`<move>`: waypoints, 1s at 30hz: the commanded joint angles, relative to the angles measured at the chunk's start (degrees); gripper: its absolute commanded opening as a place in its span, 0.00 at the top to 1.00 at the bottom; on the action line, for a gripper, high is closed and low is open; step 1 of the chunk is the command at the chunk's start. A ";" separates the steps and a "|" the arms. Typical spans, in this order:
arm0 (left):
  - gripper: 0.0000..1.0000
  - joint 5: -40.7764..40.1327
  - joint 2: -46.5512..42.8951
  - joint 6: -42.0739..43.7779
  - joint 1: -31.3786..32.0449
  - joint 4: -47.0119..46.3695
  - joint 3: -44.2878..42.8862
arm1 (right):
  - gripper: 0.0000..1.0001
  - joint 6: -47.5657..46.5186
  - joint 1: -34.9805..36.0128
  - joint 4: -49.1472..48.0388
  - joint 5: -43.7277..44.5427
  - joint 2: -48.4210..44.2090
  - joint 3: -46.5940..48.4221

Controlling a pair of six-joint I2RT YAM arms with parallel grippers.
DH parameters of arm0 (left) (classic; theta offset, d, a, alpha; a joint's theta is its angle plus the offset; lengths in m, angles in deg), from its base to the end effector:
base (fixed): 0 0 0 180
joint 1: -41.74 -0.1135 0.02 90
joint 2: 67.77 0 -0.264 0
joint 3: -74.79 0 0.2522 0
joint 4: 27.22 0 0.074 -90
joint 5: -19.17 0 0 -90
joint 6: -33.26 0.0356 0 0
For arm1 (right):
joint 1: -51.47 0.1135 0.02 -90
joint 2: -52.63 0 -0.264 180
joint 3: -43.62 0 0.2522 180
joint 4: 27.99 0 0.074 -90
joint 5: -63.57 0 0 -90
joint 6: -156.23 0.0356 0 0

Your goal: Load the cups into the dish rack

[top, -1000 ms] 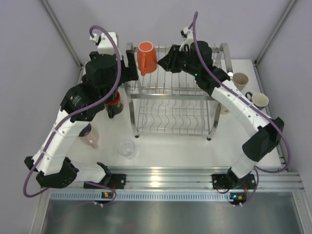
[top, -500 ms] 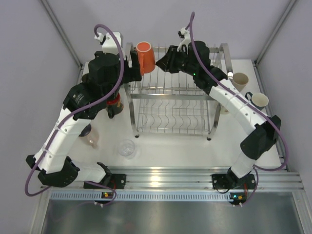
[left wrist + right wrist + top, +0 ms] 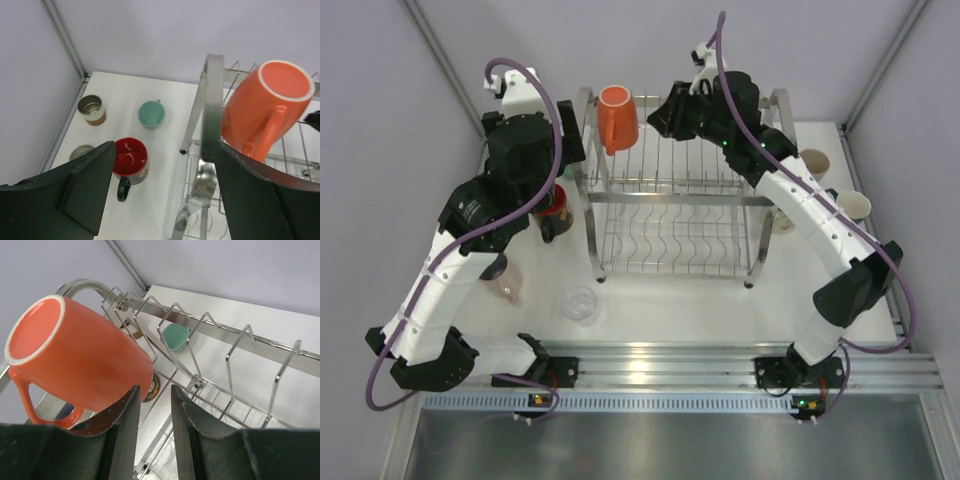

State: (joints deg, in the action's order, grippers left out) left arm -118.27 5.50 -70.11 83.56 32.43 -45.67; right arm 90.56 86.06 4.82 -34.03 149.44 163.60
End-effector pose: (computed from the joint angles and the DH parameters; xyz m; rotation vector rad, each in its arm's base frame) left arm 0.1749 -0.1213 0.5302 -0.1560 1.7102 0.0281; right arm 0.3191 0.2258 0.4566 -0.2638 1.7992 0.8590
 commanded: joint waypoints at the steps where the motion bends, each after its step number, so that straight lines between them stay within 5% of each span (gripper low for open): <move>1: 0.16 -5.22 -2.78 -0.25 -1.13 -2.30 2.19 | 0.68 -2.36 -1.63 1.96 1.80 -4.96 2.51; 13: 0.17 18.52 -1.91 -6.67 -25.81 7.72 5.00 | 0.64 -3.24 -7.34 -0.76 0.57 -24.82 -11.45; 22: 0.22 34.15 3.36 -6.33 -37.50 7.46 12.03 | 0.61 -3.42 -9.72 -2.26 -1.54 -39.76 -21.48; 30: 0.30 45.23 13.37 -3.43 -40.24 4.57 11.51 | 0.60 -4.38 -9.63 -0.94 -4.00 -46.27 -23.59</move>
State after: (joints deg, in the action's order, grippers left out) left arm -80.48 17.89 -75.05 44.76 40.10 -34.17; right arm 87.79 77.03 5.47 -36.21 105.03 140.19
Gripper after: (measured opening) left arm 0.701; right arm 0.395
